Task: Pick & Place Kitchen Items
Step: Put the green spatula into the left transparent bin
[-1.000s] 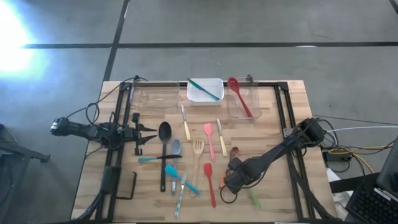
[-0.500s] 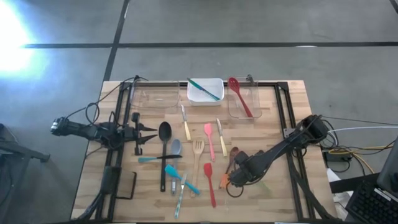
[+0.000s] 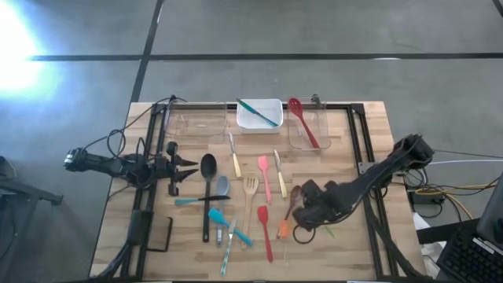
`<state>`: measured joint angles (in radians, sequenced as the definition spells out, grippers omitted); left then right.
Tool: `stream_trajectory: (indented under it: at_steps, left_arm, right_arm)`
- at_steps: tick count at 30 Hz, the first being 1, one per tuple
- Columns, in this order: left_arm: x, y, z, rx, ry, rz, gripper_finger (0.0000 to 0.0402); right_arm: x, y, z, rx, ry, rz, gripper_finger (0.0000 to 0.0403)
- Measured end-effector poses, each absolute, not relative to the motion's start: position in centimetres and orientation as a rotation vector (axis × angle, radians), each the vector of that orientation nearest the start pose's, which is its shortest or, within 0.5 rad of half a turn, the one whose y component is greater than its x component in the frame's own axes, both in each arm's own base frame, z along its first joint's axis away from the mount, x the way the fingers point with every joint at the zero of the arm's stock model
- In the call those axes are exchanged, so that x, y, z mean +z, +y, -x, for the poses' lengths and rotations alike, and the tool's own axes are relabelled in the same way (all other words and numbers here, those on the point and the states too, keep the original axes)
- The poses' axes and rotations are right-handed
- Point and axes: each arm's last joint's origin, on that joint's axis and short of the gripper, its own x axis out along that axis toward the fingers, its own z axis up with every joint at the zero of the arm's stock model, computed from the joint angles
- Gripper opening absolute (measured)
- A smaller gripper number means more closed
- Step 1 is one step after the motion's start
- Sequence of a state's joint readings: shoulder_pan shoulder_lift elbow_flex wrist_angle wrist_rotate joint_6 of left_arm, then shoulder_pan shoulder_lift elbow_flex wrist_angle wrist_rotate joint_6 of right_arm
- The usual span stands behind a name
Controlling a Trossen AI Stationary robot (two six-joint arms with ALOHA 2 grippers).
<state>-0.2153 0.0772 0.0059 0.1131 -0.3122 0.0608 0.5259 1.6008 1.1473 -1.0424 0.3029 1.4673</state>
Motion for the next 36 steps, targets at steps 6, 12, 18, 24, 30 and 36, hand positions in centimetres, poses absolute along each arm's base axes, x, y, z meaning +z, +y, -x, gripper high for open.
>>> stream_trajectory:
  at_steps: [6, 12, 18, 24, 30, 36]
  left_arm:
    - [17.0, -1.3, -10.0, 0.097, -0.040, -0.015, 0.0101]
    - [17.0, -1.3, -10.0, 0.096, -0.043, 0.021, 0.0101]
    - [17.2, -1.3, -10.0, 0.092, -0.057, 0.017, 0.0101]
    - [17.6, -1.3, -10.0, 0.089, -0.098, 0.096, 0.0101]
    - [17.5, -1.3, -10.2, 0.086, -0.090, 0.164, 0.0121]
    - [17.8, -1.5, -10.6, 0.067, -0.113, 0.235, 0.0203]
  right_arm:
    - [23.4, 12.8, -24.3, -0.776, 1.031, -0.594, 0.0008]
    - [24.3, 12.4, -24.1, -0.777, 0.932, -0.547, 0.0008]
    - [25.2, 12.1, -24.3, -0.793, 0.806, -0.463, 0.0008]
    - [26.9, 11.9, -25.0, -0.810, 0.607, -0.344, 0.0008]
    - [29.4, 12.1, -26.4, -0.771, 0.416, -0.251, 0.0008]
    - [32.2, 11.8, -28.5, -0.698, 0.324, -0.175, 0.0008]
